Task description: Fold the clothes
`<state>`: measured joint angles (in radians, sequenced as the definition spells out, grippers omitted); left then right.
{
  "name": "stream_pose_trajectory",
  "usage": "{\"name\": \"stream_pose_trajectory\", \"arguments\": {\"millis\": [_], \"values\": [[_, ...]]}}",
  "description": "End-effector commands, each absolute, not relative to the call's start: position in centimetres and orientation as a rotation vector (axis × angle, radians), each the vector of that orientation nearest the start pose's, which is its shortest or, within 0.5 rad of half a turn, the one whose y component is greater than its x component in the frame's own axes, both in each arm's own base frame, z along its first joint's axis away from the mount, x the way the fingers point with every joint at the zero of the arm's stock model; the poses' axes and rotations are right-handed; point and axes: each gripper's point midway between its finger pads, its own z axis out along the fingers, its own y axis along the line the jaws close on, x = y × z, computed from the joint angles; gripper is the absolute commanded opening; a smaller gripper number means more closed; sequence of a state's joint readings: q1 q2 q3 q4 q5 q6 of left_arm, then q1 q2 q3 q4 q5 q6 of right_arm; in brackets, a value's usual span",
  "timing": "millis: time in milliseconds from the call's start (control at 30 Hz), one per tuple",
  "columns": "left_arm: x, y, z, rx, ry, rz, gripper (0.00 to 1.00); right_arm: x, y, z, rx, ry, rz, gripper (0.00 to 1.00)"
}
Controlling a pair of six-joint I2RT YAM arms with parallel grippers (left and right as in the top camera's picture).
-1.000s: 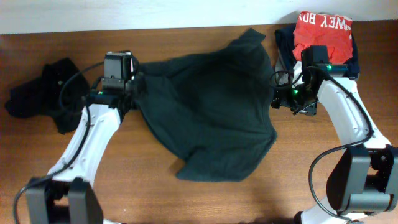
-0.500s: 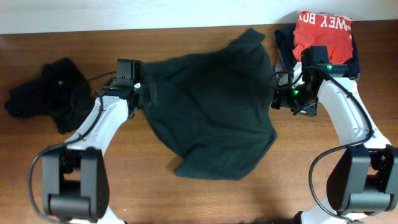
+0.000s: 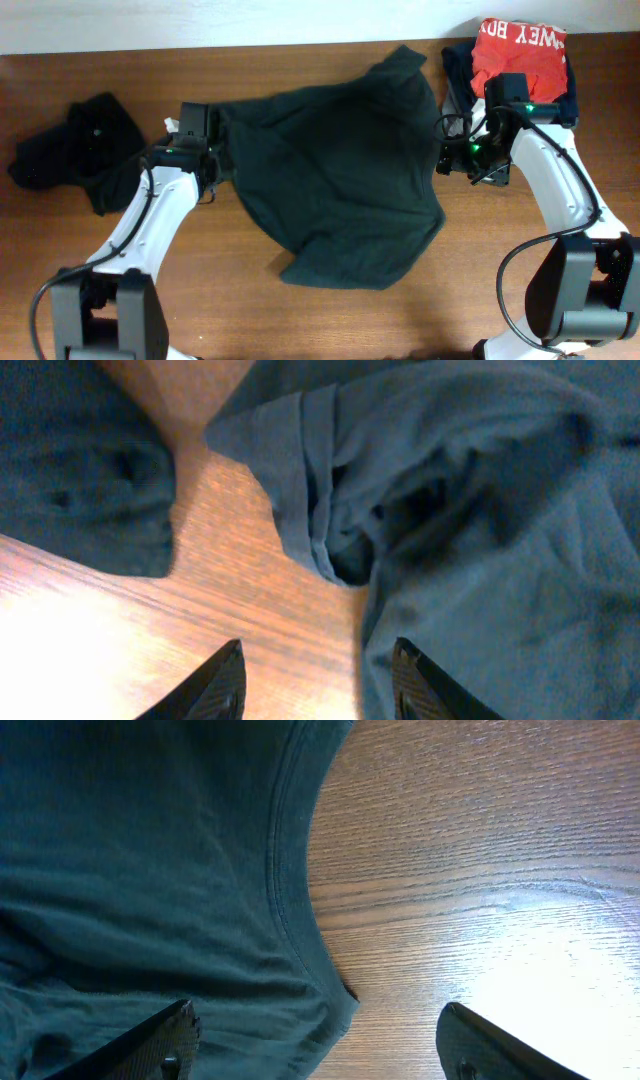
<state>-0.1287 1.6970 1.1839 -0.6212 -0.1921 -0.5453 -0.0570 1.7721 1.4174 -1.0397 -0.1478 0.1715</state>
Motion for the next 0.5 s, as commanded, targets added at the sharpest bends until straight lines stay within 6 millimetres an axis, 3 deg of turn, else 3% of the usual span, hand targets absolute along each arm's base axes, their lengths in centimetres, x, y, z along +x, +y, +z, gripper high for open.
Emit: {"name": "stream_pose_trajectory", "arguments": {"millis": [0,267,467], "values": [[39.8,-1.6,6.0,-0.815,2.573,0.033,0.47,37.1,0.6,10.6,0.291,2.937,0.232,0.8],[41.3,-1.0,3.2,-1.008,2.501,-0.003,0.47,36.9,0.6,10.6,0.287,2.947,0.23,0.8],[42.4,0.3,2.8,-1.051,2.45,-0.015,0.46,36.7,0.6,10.5,0.256,2.956,0.227,0.8]]}}
